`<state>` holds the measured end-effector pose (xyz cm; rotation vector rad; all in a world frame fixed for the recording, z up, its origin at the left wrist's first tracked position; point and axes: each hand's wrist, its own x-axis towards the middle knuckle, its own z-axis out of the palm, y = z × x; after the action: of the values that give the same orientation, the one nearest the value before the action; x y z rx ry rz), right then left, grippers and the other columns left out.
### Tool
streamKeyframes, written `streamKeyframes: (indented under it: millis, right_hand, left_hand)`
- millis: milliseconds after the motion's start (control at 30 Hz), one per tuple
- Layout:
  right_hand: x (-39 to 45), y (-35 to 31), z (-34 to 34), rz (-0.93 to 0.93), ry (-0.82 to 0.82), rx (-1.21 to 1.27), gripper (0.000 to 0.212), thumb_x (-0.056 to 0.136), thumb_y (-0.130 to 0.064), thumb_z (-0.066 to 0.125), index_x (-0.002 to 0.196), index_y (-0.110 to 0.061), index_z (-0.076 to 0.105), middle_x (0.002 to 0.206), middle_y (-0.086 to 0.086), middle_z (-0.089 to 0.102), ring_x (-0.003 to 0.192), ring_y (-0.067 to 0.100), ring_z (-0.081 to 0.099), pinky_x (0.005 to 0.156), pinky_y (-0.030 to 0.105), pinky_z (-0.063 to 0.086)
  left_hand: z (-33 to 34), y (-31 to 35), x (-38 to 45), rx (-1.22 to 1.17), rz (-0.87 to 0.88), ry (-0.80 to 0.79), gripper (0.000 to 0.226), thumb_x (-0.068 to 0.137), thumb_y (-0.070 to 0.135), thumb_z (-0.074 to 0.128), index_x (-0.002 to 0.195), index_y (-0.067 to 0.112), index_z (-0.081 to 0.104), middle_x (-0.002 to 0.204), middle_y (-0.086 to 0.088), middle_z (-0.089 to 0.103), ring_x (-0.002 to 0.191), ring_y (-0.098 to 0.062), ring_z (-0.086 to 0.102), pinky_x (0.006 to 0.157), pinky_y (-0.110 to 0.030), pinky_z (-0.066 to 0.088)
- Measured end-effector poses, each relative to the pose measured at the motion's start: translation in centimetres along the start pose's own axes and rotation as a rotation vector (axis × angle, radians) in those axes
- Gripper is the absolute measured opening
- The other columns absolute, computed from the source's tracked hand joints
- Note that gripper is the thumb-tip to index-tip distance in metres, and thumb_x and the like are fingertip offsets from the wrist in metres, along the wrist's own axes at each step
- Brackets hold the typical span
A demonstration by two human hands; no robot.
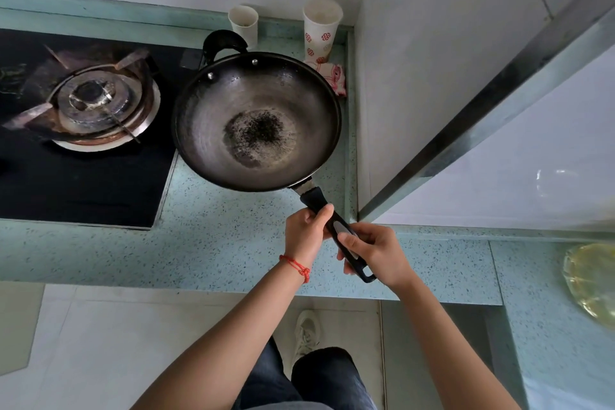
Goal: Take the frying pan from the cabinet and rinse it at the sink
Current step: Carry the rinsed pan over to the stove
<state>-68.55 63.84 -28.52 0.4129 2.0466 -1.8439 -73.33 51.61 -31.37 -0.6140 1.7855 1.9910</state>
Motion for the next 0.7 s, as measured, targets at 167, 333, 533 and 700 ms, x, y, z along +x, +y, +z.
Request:
streamKeyframes:
  millis: [167,333,533,700]
  right_hand:
    - [-0.1,0.0,0.0,0.010,0.012,-0.010,0.022,0.089,-0.011,0.058,0.093,0.010,0.062,0.065,0.016,0.063,0.045,0.025,0.059,0.047,0.030,0.052]
    - [-0.3,-0.2,0.4,0.019,0.046,-0.109,0.021,0.090,-0.013,0.057,0.093,0.006,0.063,0.065,0.013,0.064,0.048,0.023,0.062,0.051,0.033,0.054]
    - [-1.3,-0.3,1.3,0.001,0.226,-0.387,0.024,0.088,-0.028,0.056,0.084,-0.007,0.066,0.065,0.015,0.067,0.052,0.025,0.060,0.052,0.031,0.046]
    - [-3.2,-0.1,2.2,-0.077,0.394,-0.613,0.027,0.090,-0.029,0.052,0.075,-0.007,0.057,0.059,0.010,0.054,0.053,0.021,0.043,0.049,0.028,0.029]
  left_hand:
    - [0.0,-0.1,0.0,0.030,0.007,-0.004,0.025,0.083,0.020,0.062,0.059,0.012,0.059,0.067,-0.009,0.064,0.068,-0.027,0.064,0.070,-0.038,0.057]
    - [-0.3,0.0,-0.2,0.110,0.031,-0.047,0.026,0.085,0.024,0.060,0.067,0.006,0.061,0.068,-0.009,0.066,0.058,-0.017,0.067,0.057,-0.027,0.058]
    - [-1.7,0.8,-1.0,0.412,0.093,-0.193,0.032,0.090,0.030,0.050,0.083,0.001,0.063,0.085,-0.018,0.070,0.075,-0.027,0.070,0.073,-0.039,0.058]
    - [-5.4,0.8,-1.9,0.887,0.364,-0.247,0.035,0.092,0.031,0.045,0.109,0.004,0.059,0.113,-0.016,0.066,0.106,-0.029,0.061,0.087,-0.035,0.049]
